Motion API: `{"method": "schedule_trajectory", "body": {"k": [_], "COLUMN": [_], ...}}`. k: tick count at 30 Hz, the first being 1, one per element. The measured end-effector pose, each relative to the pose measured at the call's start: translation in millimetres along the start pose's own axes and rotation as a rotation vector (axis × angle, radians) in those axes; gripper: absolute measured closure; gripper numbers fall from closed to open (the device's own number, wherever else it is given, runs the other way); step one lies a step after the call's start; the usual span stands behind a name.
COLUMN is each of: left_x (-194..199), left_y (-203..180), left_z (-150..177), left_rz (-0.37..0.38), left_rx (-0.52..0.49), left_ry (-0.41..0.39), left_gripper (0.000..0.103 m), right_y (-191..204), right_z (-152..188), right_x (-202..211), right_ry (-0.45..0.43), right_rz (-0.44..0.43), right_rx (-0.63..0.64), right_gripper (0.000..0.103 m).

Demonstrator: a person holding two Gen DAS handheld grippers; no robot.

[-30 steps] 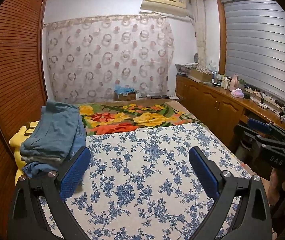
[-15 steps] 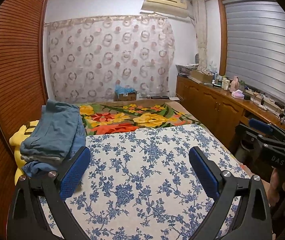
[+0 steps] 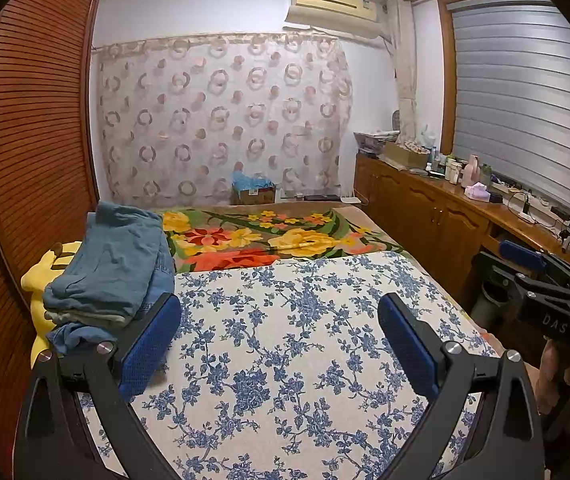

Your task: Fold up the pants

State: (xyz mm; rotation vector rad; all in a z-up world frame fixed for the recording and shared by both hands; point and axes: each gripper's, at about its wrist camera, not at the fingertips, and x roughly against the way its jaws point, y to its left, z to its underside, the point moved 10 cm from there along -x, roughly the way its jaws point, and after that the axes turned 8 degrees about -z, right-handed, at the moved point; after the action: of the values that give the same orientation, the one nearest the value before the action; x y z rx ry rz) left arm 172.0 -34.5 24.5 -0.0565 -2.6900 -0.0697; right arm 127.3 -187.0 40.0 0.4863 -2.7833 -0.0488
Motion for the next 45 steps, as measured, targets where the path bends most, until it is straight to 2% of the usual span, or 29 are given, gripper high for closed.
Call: {"method": "schedule_trajectory", "body": {"k": [45], "left_x": [0.1], "left_y": [1.3], "left_z": [1.2], "left_rz": [0.0], "left_rx": [0.003], "left_ry": [-0.001], "left_gripper": [0.004], "right_y": [-4.8], "right_z": [3.1], "right_x": [-1.2], "right_ry": [-0.002], "right_rz": [0.0], "right_rx": [-0.001], "right_gripper": [0.031]}}
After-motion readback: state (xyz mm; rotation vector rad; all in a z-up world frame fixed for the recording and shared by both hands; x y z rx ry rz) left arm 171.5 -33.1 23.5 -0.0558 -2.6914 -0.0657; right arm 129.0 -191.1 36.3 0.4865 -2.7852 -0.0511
